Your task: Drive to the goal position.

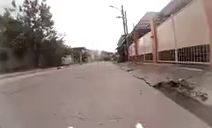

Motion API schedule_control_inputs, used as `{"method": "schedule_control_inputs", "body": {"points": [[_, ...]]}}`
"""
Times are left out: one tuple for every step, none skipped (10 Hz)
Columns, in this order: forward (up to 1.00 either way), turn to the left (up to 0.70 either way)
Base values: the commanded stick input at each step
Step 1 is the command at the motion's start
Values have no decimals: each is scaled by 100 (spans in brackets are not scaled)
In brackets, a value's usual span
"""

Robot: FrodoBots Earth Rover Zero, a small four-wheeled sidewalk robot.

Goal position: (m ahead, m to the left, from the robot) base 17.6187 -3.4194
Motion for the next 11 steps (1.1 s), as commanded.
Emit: {"method": "schedule_control_inputs", "body": {"points": [[100,0],[100,0],[100,0],[100,0],[100,0],[100,0],[100,0],[100,0],[100,0],[100,0],[100,0]]}}
